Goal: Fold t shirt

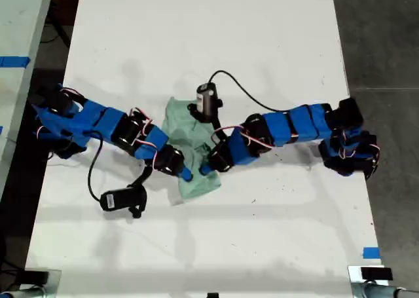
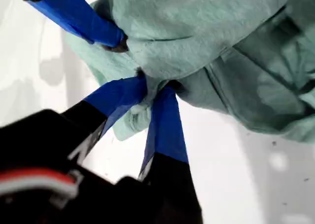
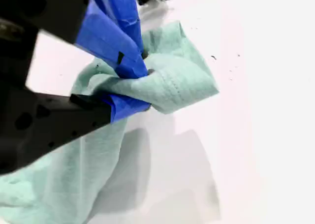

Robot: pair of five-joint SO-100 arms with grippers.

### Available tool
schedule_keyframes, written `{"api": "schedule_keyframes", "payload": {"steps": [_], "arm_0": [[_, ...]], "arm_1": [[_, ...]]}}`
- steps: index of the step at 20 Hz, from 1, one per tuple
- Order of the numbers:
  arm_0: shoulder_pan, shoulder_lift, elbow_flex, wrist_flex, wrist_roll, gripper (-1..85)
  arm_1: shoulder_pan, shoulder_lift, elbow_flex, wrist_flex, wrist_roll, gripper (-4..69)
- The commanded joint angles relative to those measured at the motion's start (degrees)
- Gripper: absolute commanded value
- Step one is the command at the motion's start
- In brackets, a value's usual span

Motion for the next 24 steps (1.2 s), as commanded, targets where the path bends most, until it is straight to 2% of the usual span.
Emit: {"api": "schedule_keyframes", "payload": {"steps": [1,5,6,7,9,12,15,18,21,22,24], "arm_0": [[-4.83,12.48,4.39,1.32,2.2,-0.3],[-14.5,28.39,23.12,-1.23,3.69,-0.3],[-16.87,32.7,27.51,-2.55,4.57,2.1],[-19.07,36.65,31.55,-3.25,4.92,14.2],[-23.82,43.33,38.76,-3.52,6.15,26.4],[-30.5,51.77,45.0,-2.02,6.94,26.3],[-33.66,55.02,45.35,-0.79,7.03,23.3],[-32.43,55.63,45.26,0.09,6.06,21.5],[-25.05,59.5,45.26,3.87,0.26,18.6],[-22.85,62.05,45.35,6.5,-2.02,15.1],[-20.21,70.66,47.72,10.02,-6.15,5.9]], "arm_1": [[8.96,5.19,-0.88,0.35,-6.94,2.1],[18.37,1.41,3.78,-5.8,-11.34,3.2],[20.21,0.18,4.48,-8.09,-11.69,7.4],[21.97,-0.88,4.48,-9.76,-11.43,16.8],[25.4,-1.32,4.13,-10.99,-11.95,23.8],[30.59,-0.18,2.46,-6.33,-9.67,33.4],[34.19,4.22,2.46,-1.32,-8.88,33.7],[35.42,9.93,2.99,3.96,-10.11,31.2],[33.75,19.95,7.73,16.17,-7.91,24.8],[32.26,25.49,11.69,20.21,-5.8,22.0],[27.16,41.75,25.75,21.45,-1.32,17.0]]}}
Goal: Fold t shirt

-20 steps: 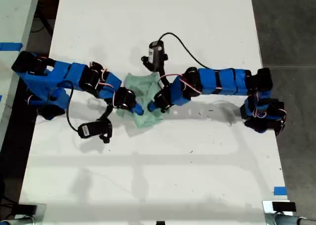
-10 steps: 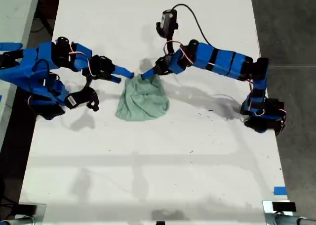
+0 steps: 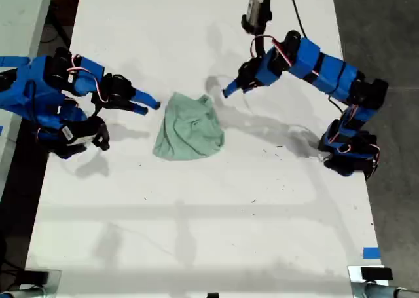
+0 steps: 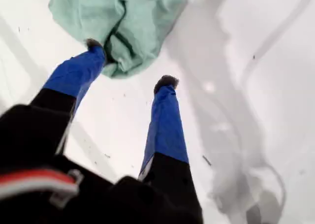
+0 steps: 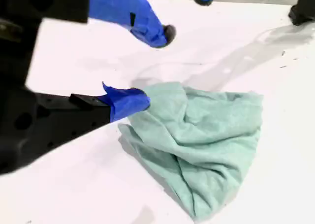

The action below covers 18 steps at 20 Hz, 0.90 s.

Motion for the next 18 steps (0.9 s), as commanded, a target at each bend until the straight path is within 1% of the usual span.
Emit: {"api": "schedule_keyframes", "payload": {"steps": [1,3,5,7,8,10,12,13,15,16,17,18], "arm_0": [[2.81,13.01,3.96,1.93,-5.01,1.2],[2.46,24.08,13.01,0.88,-6.24,-0.2],[1.76,36.04,24.96,-0.7,-7.29,-0.2],[0.97,52.82,38.23,-1.41,-7.21,-0.3],[1.58,52.38,39.37,-2.99,-6.59,-0.3],[3.08,52.12,45.44,-8.7,-6.59,-0.3],[4.48,52.47,51.94,-13.36,-7.82,-0.3],[4.92,52.82,55.37,-15.64,-8.09,-0.3],[5.19,53.0,62.31,-20.13,-8.17,-0.3],[4.92,53.0,66.45,-22.15,-8.35,-0.3],[5.01,52.38,66.8,-20.3,-10.55,-0.3],[4.22,52.91,66.8,-15.73,-14.77,0.3]], "arm_1": [[-8.0,25.4,15.64,1.32,7.56,13.5],[-15.91,39.2,26.98,0.18,15.38,3.6],[-21.97,49.22,39.02,-1.58,21.53,2.2],[-24.26,60.29,54.49,-4.66,25.49,1.4],[-25.31,67.76,62.49,-7.12,27.16,1.4],[-27.6,84.9,76.82,-10.2,30.85,1.4],[-30.59,102.83,89.82,-10.37,34.1,1.5],[-32.17,101.95,92.37,-9.32,35.77,1.3],[-32.43,102.48,99.49,-9.93,36.3,0.9],[-31.9,102.48,103.01,-10.02,35.6,2.2],[-31.82,102.39,105.21,-10.81,32.43,5.2],[-31.82,102.3,105.47,-11.16,31.11,9.5]]}}
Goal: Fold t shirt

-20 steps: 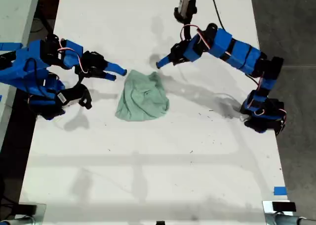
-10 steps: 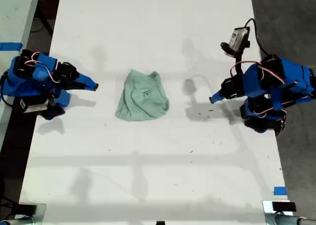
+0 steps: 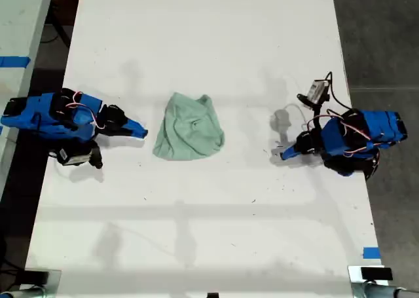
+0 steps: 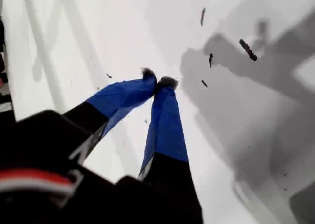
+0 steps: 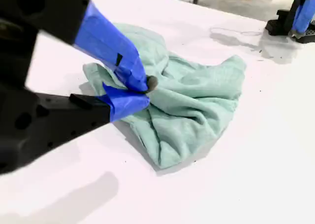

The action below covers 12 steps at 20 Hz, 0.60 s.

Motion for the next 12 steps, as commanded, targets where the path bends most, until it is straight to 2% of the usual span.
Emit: {"api": "schedule_keyframes", "payload": {"steps": [1,2,3,4,5,7,9,10,11,12], "arm_0": [[-1.14,0.18,2.46,3.87,-6.94,2.9],[-1.41,0.26,2.46,3.78,-7.73,7.2],[-1.85,0.26,2.46,3.78,-7.29,11.2],[-2.37,0.26,2.46,3.78,-5.98,11.5],[-2.64,0.26,2.46,3.78,-5.8,11.9],[-3.08,0.26,2.55,3.78,-5.8,12.8],[-3.78,0.26,2.55,3.78,-5.8,14.0],[-3.96,0.26,2.55,3.78,-6.15,14.7],[-5.1,0.26,2.55,3.78,-6.5,14.9],[-6.42,0.26,2.55,3.78,-5.01,15.6]], "arm_1": [[-1.05,-0.26,1.23,-0.35,-1.49,11.0],[-0.97,-0.09,2.99,-3.25,-1.76,14.3],[-0.79,-0.09,6.06,-6.94,-0.7,14.6],[-0.09,-0.18,9.23,-8.09,6.33,14.6],[1.58,-0.79,9.23,-8.17,5.27,15.3],[3.6,-0.26,9.23,-8.35,-4.39,15.4],[3.87,-0.26,9.23,-8.35,-18.63,15.1],[3.87,-0.26,9.23,-8.35,-19.51,15.0],[3.25,-0.26,9.23,-8.35,-5.71,14.7],[3.34,-0.26,9.32,-8.7,15.73,15.2]]}}
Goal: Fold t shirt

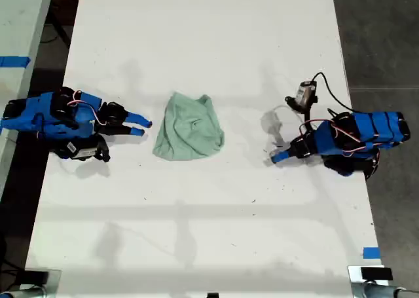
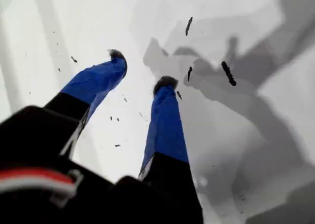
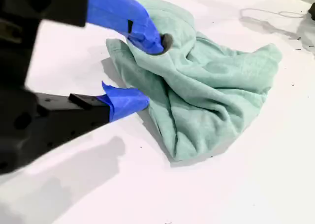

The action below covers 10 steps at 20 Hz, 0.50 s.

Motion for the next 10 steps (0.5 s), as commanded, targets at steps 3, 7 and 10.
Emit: {"api": "schedule_keyframes", "payload": {"steps": [3,7,10], "arm_0": [[-4.66,0.18,2.37,0.09,1.05,16.7],[-5.1,0.18,2.37,0.09,1.05,17.1],[-5.1,0.18,2.37,0.09,1.05,17.2]], "arm_1": [[5.01,0.35,3.52,-2.02,19.78,16.0],[6.06,0.44,3.08,-1.05,-26.81,14.1],[6.06,0.44,3.08,-0.97,-26.72,11.8]]}}
